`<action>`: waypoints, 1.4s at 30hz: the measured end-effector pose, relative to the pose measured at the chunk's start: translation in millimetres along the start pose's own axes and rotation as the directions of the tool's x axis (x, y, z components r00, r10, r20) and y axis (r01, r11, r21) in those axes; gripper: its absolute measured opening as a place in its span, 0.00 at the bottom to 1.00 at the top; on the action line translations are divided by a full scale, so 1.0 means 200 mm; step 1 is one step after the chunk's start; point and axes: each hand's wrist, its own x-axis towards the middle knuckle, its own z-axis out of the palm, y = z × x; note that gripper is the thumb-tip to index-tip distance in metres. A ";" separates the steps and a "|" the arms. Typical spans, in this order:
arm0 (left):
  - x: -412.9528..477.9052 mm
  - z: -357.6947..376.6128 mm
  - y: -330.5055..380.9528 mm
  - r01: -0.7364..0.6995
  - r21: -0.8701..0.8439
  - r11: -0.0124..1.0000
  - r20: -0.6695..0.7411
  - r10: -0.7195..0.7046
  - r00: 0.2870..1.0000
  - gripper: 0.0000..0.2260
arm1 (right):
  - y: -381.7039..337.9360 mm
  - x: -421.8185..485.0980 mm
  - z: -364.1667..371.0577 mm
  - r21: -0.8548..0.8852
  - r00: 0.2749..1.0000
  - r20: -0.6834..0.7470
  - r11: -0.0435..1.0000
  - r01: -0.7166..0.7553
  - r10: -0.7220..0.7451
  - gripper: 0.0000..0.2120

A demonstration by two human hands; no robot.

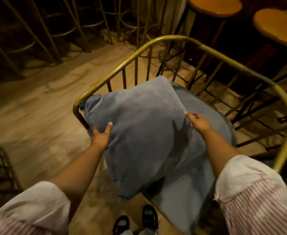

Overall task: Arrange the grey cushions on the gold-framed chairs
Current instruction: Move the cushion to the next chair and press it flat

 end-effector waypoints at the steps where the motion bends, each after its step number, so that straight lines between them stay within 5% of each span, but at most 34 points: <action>1: 0.06 0.03 -0.04 -0.003 -0.025 1.000 -0.067 0.002 0.998 0.45 | 0.01 0.09 0.03 -0.005 1.000 0.011 1.000 0.005 -0.005 0.33; 6: 0.25 0.15 -0.21 -0.086 -0.133 0.987 -0.267 0.048 0.963 0.44 | 0.07 0.43 0.14 -0.022 0.996 0.084 1.000 0.020 -0.018 0.40; 12: 0.33 0.14 -0.27 -0.155 -0.286 0.946 -0.215 0.094 0.972 0.51 | 0.15 0.52 0.16 0.110 0.993 0.113 0.993 -0.046 0.033 0.51; 15: 0.26 0.14 -0.24 -0.152 -0.318 0.936 -0.202 0.090 0.975 0.47 | 0.11 0.48 0.11 0.113 0.994 0.099 0.993 -0.045 0.034 0.45; 27: -0.15 0.42 -0.52 0.120 -0.430 0.895 -0.180 -0.216 0.960 0.49 | 0.07 0.39 -0.05 -0.277 0.991 0.123 0.958 0.080 -0.047 0.45; 30: -0.18 0.45 -0.53 0.031 -0.321 0.946 -0.240 -0.113 0.964 0.44 | 0.21 0.38 0.06 -0.477 0.998 0.033 0.877 0.061 -0.052 0.43; 33: -0.16 0.38 -0.42 -0.144 -0.059 0.988 -0.315 0.119 0.942 0.52 | 0.28 0.30 0.12 -0.485 0.978 -0.104 0.868 0.107 -0.179 0.38; 37: 0.06 0.31 -0.20 -0.369 0.486 0.792 -0.064 0.453 0.889 0.47 | 0.42 0.14 0.12 -0.377 0.972 -0.205 0.926 0.029 -0.113 0.37; 40: 0.30 0.31 -0.02 -0.413 0.655 0.633 0.239 0.346 0.908 0.47 | 0.60 0.02 0.11 -0.135 0.945 -0.321 0.984 -0.114 0.066 0.39; 42: 0.39 0.33 0.06 -0.377 0.705 0.600 0.321 0.204 0.925 0.51 | 0.71 -0.05 0.12 0.129 0.916 -0.366 0.984 -0.123 0.162 0.41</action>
